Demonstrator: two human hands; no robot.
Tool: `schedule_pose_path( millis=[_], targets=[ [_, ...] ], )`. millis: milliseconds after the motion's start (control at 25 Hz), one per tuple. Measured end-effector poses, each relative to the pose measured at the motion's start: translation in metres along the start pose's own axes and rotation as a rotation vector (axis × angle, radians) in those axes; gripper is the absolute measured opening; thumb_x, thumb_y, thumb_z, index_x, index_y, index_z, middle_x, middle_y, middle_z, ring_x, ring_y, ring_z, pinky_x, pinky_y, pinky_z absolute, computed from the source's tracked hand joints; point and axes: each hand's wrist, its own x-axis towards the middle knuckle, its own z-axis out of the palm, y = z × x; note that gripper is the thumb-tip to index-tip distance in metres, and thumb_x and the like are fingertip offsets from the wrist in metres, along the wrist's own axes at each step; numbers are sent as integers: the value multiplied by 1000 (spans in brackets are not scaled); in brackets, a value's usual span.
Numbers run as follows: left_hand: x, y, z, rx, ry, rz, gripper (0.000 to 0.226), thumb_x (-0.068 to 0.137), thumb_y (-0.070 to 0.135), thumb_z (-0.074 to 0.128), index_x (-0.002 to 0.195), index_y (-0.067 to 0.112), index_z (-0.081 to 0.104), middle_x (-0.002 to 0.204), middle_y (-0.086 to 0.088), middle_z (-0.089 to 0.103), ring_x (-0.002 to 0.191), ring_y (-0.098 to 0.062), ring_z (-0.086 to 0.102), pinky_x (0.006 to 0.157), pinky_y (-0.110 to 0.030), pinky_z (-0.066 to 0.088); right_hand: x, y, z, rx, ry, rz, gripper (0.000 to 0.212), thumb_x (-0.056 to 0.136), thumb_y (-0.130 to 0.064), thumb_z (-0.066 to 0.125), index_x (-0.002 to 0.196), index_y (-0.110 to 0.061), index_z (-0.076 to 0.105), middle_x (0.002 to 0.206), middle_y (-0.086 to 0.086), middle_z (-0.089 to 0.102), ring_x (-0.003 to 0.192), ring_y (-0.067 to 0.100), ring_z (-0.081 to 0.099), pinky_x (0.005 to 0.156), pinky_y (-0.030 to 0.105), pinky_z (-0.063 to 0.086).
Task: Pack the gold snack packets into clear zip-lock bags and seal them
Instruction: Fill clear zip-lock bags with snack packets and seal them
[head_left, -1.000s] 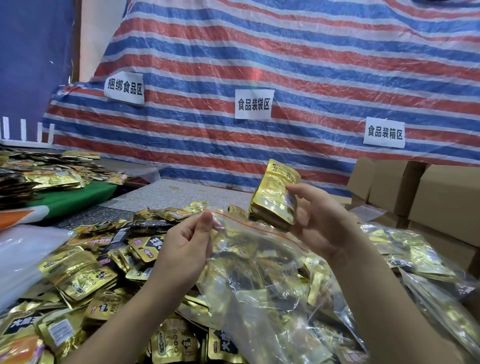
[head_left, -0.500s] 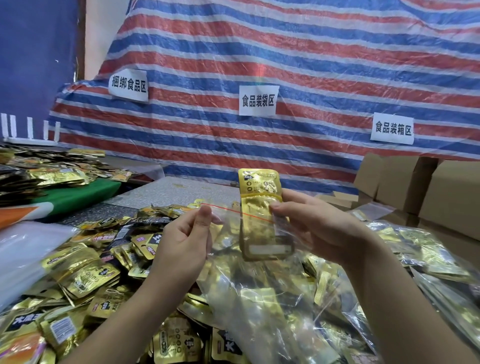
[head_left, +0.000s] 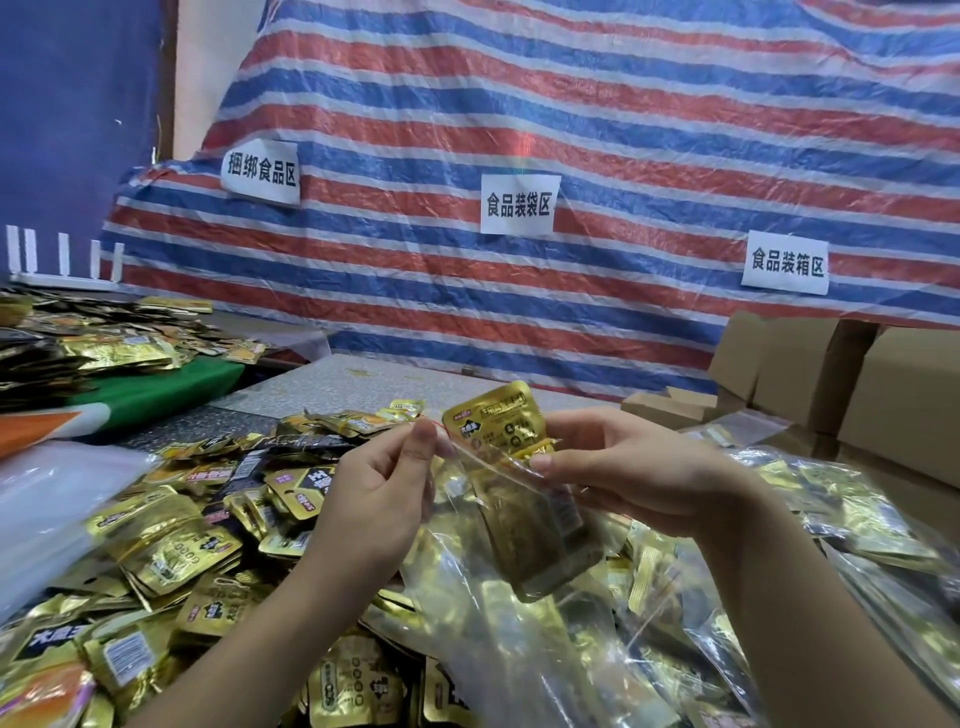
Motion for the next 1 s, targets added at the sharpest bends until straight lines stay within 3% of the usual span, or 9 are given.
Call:
schedule_pose_path(
  millis=[120,240,360,440,560,680,800,880,1000],
  targets=[
    [-2,0,2,-6,1,15,44,91,49,46,71,17,69,48,5,50,36,0,38,40,-7,31,-2,-2,2,-99,11,9,43,88,-18,68,125,3,62,123,24,65,106,28,65,96,42,49],
    [-4,0,2,19,-7,28,41,92,48,47,77,20,74,38,13,41,33,1,31,38,-9,26,-6,-9,6,-237,47,23,40,88,-23,70,119,0,65,117,23,68,100,29,65,93,43,50],
    [-5,1,3,36,-60,31,38,89,46,50,81,21,77,41,13,44,37,-2,34,40,-14,30,-11,-18,13,-489,24,63,35,85,-30,65,107,-3,69,105,22,69,94,38,64,92,54,49],
    [-7,3,5,70,-118,54,40,89,43,50,78,16,76,52,4,59,48,-4,51,49,-17,40,-12,-22,19,-685,-34,108,27,88,-33,66,96,-7,69,88,13,67,80,30,61,78,47,51],
    [-10,3,7,139,-191,72,48,89,47,49,76,7,73,72,-19,65,65,-27,61,64,-42,50,-11,-25,29,-905,-111,148,17,92,-30,65,82,-16,65,68,-6,54,60,6,49,59,29,41],
    [-12,4,8,159,-196,64,51,87,51,48,80,7,74,76,-21,66,75,-39,64,70,-51,52,-11,-28,31,-952,-125,148,14,91,-31,65,78,-26,64,66,-10,56,58,1,50,57,24,41],
    [-10,6,8,134,-98,80,42,87,52,49,76,19,74,70,-11,68,63,-24,66,58,-36,53,-14,-29,26,-924,-8,46,11,94,-32,63,86,-31,70,73,-18,65,66,-3,59,62,17,44],
    [-9,8,8,138,-32,101,40,89,50,48,73,23,72,68,-6,69,55,-18,65,52,-32,49,-15,-30,25,-858,71,-11,23,96,-42,58,95,-23,72,80,-13,69,71,-2,62,64,18,48],
    [-6,10,8,115,12,99,40,93,45,47,74,18,69,72,-6,70,50,-20,65,49,-33,49,-19,-32,26,-818,108,-51,42,86,-61,54,93,-23,71,77,-9,66,65,1,57,56,20,43]
  ],
)
